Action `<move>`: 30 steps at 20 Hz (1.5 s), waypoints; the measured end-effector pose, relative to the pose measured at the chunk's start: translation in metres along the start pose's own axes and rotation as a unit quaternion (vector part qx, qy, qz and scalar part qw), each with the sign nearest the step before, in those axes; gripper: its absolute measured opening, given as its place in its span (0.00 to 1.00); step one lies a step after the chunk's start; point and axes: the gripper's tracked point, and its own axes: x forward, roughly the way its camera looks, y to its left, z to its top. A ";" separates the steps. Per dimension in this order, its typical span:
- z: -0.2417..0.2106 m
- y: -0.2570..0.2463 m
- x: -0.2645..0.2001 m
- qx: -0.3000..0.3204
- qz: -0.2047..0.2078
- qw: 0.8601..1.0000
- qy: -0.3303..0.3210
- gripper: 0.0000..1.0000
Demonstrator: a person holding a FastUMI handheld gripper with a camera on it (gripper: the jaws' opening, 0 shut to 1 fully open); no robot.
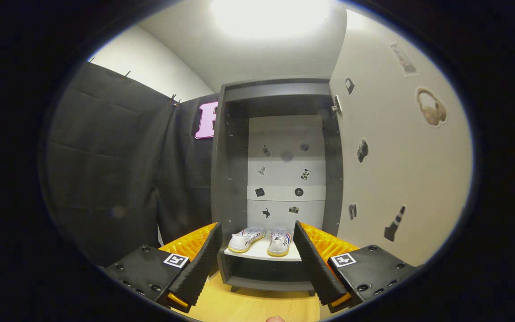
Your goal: Open the shoe cabinet door, grab the shoes and put them into the shoe cabinet, then close the shoe cabinet door.
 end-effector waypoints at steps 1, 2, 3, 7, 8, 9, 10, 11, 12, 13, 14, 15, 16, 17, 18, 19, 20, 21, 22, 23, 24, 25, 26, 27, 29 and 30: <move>0.005 0.000 -0.012 0.004 0.000 1.000 -0.004 0.99; 0.008 0.000 -0.024 0.009 0.003 1.000 -0.005 0.99; 0.013 0.000 -0.035 0.016 0.008 1.000 -0.006 0.99; 0.023 -0.016 -0.072 0.020 0.017 1.000 0.002 0.99; 0.026 -0.020 -0.081 0.019 0.019 1.000 0.005 0.99; 0.029 -0.022 -0.092 0.019 0.025 0.999 0.005 0.99; 0.033 -0.025 -0.102 0.018 0.033 0.999 0.004 0.99; 0.036 -0.028 -0.112 0.016 0.041 0.999 0.003 0.99; 0.039 -0.033 -0.121 0.014 0.049 0.999 0.003 0.99; 0.043 -0.038 -0.130 0.012 0.055 0.998 0.002 0.99; 0.045 -0.045 -0.138 0.014 0.060 0.998 0.003 0.99; 0.048 -0.053 -0.146 0.018 0.064 0.998 0.003 0.99; 0.047 -0.061 -0.156 0.026 0.063 0.998 0.007 0.99; 0.049 -0.070 -0.164 0.034 0.064 0.997 0.008 0.99; 0.051 -0.081 -0.170 0.041 0.064 0.997 0.011 0.99; 0.052 -0.091 -0.174 0.048 0.064 0.997 0.013 0.99; 0.052 -0.102 -0.180 0.055 0.064 0.996 0.016 0.99; 0.053 -0.112 -0.185 0.061 0.067 0.996 0.017 0.99; 0.056 -0.122 -0.187 0.067 0.069 0.995 0.015 0.99; 0.057 -0.132 -0.190 0.073 0.069 0.995 0.015 0.98; 0.056 -0.142 -0.192 0.077 0.070 0.994 0.015 0.97; 0.055 -0.153 -0.192 0.079 0.068 0.994 0.017 0.98; 0.052 -0.165 -0.191 0.081 0.065 0.994 0.019 0.98; 0.049 -0.175 -0.190 0.083 0.062 0.994 0.022 0.98; 0.041 -0.184 -0.187 0.093 0.066 0.993 0.032 0.98; 0.038 -0.191 -0.184 0.097 0.070 0.992 0.037 0.98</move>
